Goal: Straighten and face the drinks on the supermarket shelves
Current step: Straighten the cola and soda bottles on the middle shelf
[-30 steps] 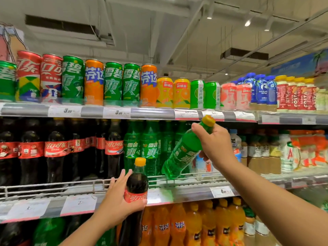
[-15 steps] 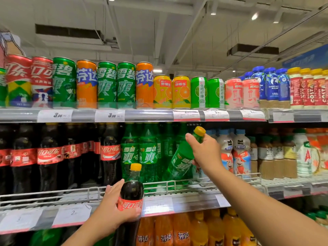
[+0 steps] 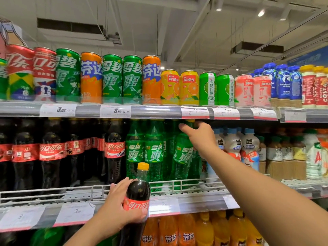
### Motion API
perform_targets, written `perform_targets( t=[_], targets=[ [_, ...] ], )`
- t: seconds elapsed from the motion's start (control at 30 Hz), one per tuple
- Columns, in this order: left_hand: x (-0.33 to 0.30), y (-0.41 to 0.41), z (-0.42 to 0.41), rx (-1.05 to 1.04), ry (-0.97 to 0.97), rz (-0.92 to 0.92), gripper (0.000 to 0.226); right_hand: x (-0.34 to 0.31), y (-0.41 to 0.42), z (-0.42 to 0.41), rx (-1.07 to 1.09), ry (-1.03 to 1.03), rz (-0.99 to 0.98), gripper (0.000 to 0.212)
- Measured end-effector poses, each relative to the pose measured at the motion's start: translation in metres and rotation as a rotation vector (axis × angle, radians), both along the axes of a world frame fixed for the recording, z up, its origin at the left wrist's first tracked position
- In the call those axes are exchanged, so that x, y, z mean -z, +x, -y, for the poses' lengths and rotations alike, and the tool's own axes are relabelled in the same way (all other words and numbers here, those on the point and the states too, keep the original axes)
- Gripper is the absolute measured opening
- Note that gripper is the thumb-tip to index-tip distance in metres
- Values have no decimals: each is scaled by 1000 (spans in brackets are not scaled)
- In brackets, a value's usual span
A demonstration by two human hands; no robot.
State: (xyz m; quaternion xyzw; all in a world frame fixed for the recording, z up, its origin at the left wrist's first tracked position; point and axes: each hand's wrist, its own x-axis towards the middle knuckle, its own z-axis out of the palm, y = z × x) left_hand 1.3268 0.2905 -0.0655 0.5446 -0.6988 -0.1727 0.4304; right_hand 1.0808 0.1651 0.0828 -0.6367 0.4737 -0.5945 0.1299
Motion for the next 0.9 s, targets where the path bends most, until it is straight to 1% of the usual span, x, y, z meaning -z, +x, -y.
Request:
perform_targets(
  t=[0.07,0.13,0.23,0.3,0.4,0.5,0.57,0.63,0.7,0.8,0.9],
  targets=[
    [-1,-1,-2,25,-12,-11,72,-1,8,1,1,-1,-19,61],
    [0,1,-1,18,-3,-17,76,-3,15,3,13,2,-40,56],
    [1,3,0,12,6,-20,77,-7,25,9,2,46,-51,57],
    [2,2,1,10,10,-26,77,-10,29,12,-3,100,-75,68],
    [4,4,2,12,15,-33,78,-12,33,16,14,154,-194,83],
    [4,5,2,34,33,-33,76,-11,36,15,22,165,-343,92],
    [2,5,2,38,42,-30,77,-7,36,12,26,174,-405,96],
    [2,5,2,30,47,-20,78,-1,33,8,2,153,-388,96],
    [2,4,2,30,39,-12,77,5,29,4,-14,122,-354,92],
    [2,4,3,33,31,-10,75,15,27,3,-16,75,-353,87],
    [3,4,4,28,34,2,79,20,28,2,-10,48,-329,86]
  ],
)
